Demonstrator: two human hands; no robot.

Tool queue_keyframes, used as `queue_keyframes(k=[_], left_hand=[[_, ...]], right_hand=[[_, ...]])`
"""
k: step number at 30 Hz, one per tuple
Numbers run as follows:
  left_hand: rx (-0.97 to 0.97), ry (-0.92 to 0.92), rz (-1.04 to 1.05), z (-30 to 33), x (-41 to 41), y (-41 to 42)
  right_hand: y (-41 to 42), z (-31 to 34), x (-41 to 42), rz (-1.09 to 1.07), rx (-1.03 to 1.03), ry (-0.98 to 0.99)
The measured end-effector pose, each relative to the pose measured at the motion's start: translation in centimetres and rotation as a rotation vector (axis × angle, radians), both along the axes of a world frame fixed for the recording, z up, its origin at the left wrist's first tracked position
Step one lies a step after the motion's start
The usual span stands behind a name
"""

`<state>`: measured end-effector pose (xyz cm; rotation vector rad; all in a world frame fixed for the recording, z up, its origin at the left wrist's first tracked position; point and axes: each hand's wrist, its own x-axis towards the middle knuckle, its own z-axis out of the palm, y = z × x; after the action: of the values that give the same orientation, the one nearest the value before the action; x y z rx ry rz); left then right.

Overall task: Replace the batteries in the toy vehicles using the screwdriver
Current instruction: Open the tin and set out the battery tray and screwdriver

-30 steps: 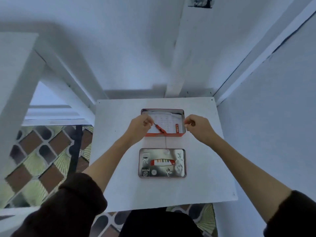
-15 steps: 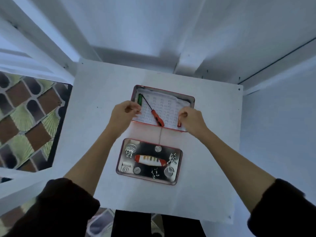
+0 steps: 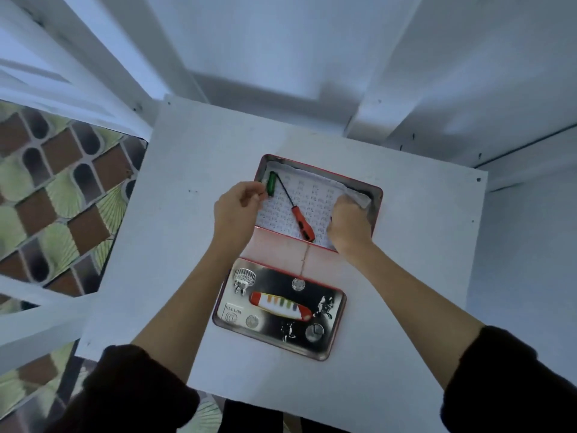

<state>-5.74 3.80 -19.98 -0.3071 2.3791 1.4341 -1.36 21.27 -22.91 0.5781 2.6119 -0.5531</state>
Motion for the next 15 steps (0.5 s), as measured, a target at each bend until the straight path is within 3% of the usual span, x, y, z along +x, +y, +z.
queue_keyframes(k=[8, 15], left_hand=[[0.001, -0.228, 0.057, -1.4, -0.5, 3.9], [-0.405, -0.197, -0.108, -3.0, -2.6, 5.3]], right_hand=[[0.0, 2.0, 0.1, -0.098, -0.409, 0.18], [0.1, 3.6, -0.1, -0.205, -0.556, 0.181]])
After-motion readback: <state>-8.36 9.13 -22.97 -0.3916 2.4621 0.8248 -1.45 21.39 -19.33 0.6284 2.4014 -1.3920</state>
